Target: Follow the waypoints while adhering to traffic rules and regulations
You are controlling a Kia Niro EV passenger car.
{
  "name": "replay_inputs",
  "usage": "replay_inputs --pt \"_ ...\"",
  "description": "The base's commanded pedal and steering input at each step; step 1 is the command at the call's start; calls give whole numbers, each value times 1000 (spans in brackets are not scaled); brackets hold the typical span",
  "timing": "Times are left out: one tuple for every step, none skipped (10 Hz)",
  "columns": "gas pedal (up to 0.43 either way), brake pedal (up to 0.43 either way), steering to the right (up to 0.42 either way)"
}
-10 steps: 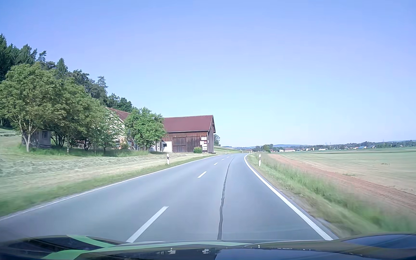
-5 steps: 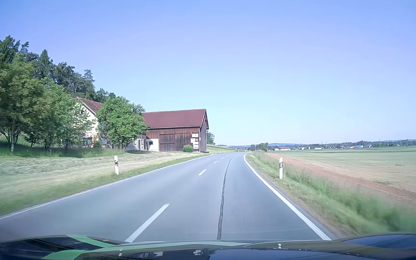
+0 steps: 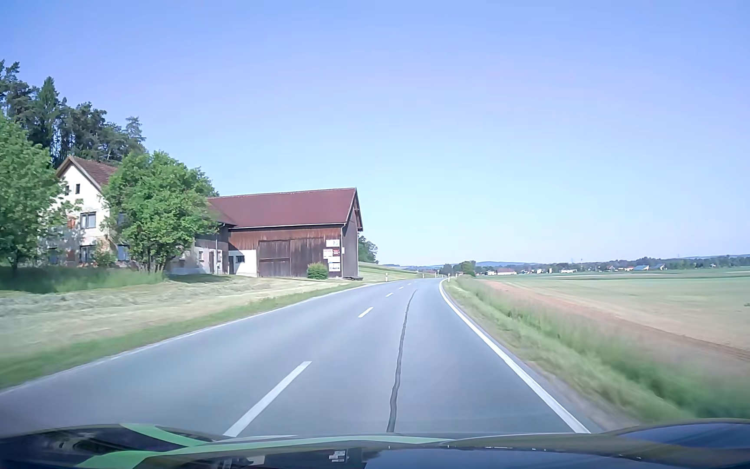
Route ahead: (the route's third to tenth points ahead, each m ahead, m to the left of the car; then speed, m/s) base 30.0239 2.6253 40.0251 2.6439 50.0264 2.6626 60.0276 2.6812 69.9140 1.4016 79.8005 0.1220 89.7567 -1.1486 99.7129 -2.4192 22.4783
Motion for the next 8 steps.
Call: replay_inputs --pt "110 0 6" --pt "110 0 5" --pt "110 0 5" --pt "110 0 5" --pt "118 0 5" --pt "157 0 5" --pt "157 0 6" --pt "177 0 5"
